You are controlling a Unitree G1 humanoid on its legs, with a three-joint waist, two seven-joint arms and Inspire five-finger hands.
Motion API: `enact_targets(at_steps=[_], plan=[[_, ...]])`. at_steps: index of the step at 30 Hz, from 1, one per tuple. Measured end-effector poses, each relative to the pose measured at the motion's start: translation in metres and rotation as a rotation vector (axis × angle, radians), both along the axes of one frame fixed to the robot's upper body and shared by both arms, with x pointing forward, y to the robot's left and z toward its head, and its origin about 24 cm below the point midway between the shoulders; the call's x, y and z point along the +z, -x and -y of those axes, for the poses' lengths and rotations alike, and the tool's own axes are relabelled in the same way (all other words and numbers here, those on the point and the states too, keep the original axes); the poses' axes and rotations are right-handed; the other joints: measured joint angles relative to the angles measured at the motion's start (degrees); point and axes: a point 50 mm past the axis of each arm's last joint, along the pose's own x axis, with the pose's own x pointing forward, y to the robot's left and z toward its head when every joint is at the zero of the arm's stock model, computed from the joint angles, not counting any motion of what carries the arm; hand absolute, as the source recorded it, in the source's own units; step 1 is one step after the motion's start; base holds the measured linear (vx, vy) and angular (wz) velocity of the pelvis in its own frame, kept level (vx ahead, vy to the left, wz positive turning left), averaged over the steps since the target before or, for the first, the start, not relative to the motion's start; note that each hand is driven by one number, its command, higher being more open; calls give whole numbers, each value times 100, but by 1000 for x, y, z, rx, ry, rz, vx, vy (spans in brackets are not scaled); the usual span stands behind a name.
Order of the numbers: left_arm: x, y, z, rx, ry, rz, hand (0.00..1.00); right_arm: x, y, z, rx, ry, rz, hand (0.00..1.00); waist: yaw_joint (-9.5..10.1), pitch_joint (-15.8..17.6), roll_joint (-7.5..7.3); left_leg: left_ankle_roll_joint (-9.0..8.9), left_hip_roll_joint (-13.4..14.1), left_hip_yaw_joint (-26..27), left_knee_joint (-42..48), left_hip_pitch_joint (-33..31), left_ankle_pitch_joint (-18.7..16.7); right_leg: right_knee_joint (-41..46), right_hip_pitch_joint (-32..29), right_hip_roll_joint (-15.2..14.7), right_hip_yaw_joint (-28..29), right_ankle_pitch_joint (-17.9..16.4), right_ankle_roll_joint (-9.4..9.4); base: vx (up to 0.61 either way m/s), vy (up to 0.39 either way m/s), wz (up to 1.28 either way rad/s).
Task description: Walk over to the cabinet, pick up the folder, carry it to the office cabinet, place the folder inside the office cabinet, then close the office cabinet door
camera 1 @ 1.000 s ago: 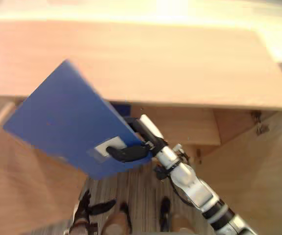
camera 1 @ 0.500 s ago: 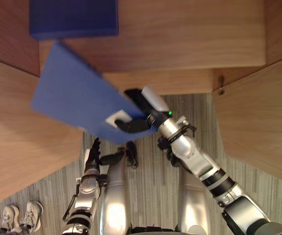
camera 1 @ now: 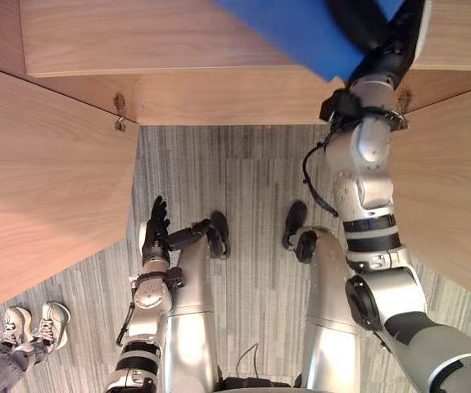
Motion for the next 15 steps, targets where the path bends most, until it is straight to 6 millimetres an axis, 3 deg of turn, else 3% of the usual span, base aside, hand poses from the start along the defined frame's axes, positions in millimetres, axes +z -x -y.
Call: enact_targets(at_steps=[4, 5, 9, 15], plan=[[3, -1, 3, 10, -1, 9, 100, 6, -5, 6, 36, -222, -22, 0, 82, -19, 24, -24, 0, -76, 27, -54, 10, 49, -18, -7, -69, -21, -72, -58, -21, 5], [3, -2, 5, 9, 3, 9, 100, 11, -5, 8, 51, -278, -11, 100, 107, -22, 29, -29, -3, -81, 28, -54, 13, 58, -18, -11, -72, -25, -80, -53, -11, 4], [4, -4, 10, 6, 2, 12, 100, 26, -12, 20, 86, -474, -2, 100, 182, -46, 45, -74, -36, -177, 28, -81, 45, 75, 8, -43, -160, -51, -121, -60, -11, 7], [6, -8, 12, 19, 28, 14, 100, 34, -19, 10, 155, -503, -16, 100, 189, -68, 46, -106, -69, -224, -14, -86, 97, 98, 10, -78, -206, -72, -156, -64, -13, 6]])
